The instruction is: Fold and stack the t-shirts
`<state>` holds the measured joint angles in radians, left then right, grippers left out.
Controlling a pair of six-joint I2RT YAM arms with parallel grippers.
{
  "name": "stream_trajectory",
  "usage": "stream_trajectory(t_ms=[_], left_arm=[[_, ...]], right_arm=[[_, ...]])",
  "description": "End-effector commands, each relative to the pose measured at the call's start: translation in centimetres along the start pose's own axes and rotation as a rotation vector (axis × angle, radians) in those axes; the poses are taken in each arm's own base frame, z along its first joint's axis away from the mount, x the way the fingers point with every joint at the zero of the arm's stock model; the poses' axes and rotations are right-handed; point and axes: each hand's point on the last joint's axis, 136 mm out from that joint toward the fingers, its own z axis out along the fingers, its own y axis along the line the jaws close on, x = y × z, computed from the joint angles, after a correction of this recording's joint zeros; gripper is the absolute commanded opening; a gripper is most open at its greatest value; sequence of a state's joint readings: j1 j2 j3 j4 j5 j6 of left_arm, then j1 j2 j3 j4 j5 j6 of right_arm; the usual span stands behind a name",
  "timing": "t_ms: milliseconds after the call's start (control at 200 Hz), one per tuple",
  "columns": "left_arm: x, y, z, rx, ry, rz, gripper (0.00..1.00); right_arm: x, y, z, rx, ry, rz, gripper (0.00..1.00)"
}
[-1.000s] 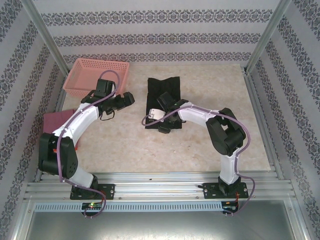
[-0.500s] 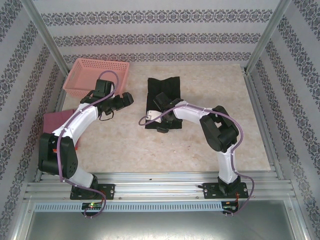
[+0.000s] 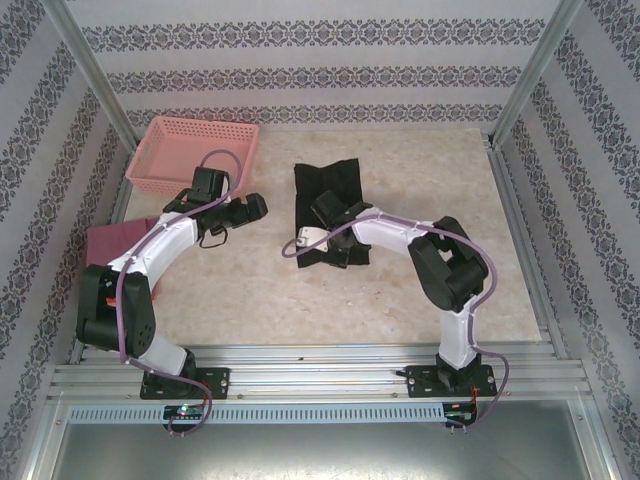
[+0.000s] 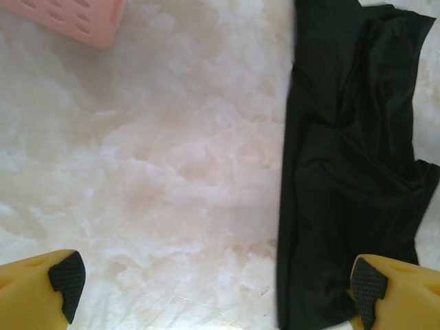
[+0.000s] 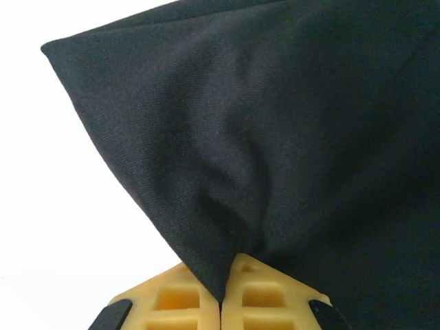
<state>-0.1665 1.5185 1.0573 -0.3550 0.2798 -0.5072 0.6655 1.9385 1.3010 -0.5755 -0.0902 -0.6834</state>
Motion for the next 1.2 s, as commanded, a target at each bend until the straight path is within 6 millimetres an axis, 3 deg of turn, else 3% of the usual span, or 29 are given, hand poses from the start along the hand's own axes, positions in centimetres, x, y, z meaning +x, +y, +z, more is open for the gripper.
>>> stream_trajectory(t_ms=[0,165,355,500,874,1194], left_arm=[[-1.6,-1.3,-1.5,0.025,-0.128,0.130,1.00],[-1.7,-2.0,-3.0,0.066,-0.230,0.307,1.00],[0.2,-3.3,-4.4,0.149,-0.244,0.585,1.00],[1.9,-4.0,-4.6,0.211,-0.208,0.721,1.00],[3.5,-4.8,-4.3,0.290,-0.176,0.835,1.00],[4.5,-4.5,-4.2,0.300,-0.164,0.876,1.00]], right_arm=[[0.7,3.4,-2.6,-0.057,0.005,0.020,0.00],[1.9,6.9,-5.2,-0.102,0.015,0.034,0.00],[3.3,10.8,-8.1,-0.193,0.045,0.033,0.00],[3.6,12.1,-10.2,-0.238,0.054,0.024,0.00],[0.5,8.2,-12.7,-0.213,0.031,-0.027,0.00],[-1.1,1.6,-13.8,-0.130,0.016,-0.049,0.00]])
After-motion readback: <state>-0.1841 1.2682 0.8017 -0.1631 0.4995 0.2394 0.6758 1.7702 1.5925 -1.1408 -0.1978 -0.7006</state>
